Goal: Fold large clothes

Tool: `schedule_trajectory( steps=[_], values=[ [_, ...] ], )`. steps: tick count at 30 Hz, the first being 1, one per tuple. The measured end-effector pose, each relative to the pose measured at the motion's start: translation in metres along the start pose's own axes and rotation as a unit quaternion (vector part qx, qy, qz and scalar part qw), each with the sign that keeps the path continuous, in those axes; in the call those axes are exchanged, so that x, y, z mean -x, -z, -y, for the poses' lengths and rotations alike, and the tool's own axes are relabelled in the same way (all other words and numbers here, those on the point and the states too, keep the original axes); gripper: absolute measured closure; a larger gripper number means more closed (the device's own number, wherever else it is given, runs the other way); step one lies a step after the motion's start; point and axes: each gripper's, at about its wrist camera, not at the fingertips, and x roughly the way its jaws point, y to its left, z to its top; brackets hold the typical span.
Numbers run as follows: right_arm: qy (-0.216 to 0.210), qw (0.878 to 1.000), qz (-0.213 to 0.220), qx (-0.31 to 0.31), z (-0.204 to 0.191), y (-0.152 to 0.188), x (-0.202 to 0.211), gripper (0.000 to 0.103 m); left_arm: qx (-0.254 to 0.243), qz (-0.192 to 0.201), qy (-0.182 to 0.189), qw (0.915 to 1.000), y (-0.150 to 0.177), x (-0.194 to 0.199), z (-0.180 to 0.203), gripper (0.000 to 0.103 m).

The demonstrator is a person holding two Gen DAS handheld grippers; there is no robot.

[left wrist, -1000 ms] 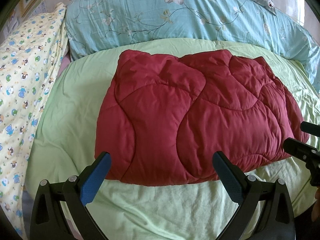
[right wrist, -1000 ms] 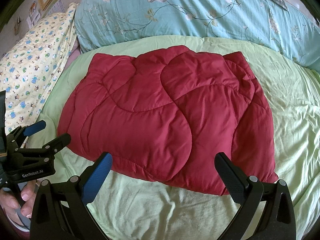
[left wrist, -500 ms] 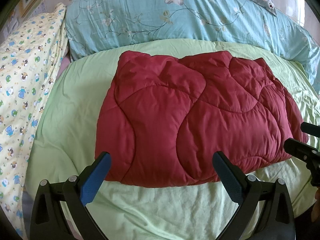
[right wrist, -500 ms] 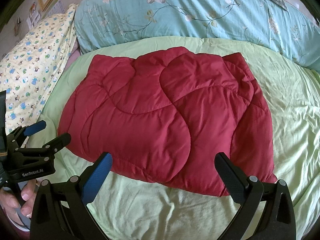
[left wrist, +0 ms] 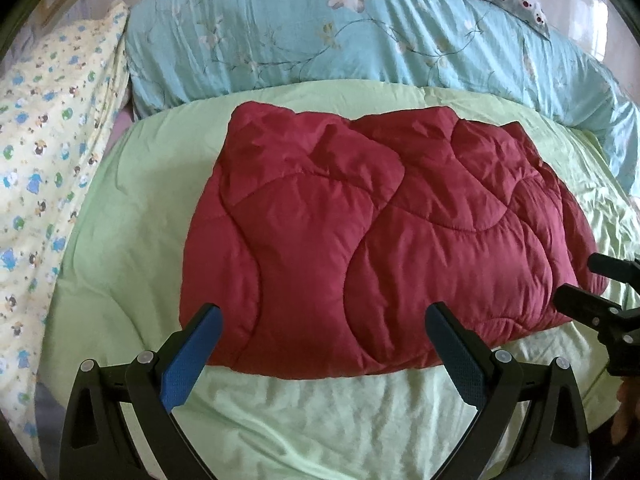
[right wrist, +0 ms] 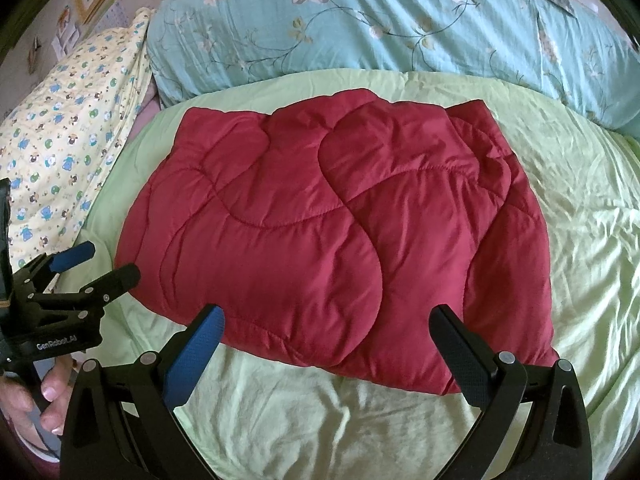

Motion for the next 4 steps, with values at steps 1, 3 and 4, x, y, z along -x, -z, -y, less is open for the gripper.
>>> schedule_trajectory(
  steps=[1,3,4],
  values=[
    [-0.001,1.000,0.000,-0.001,0.0000,0.0006,-0.0006,0.000,0.000,0.001,0.000,1.0000,0.0013,0.0004,0.0025,0.001],
    [-0.003,1.000,-0.001,-0.003,-0.0001,0.0015,-0.0016,0.000,-0.003,-0.001,0.002,1.0000,0.0021,-0.0004,0.0050,0.001],
    [-0.004,1.000,-0.002,-0.003,-0.0003,0.0022,-0.0024,0.000,-0.004,-0.002,0.004,1.0000,0.0027,-0.0013,0.0068,0.001]
  ],
)
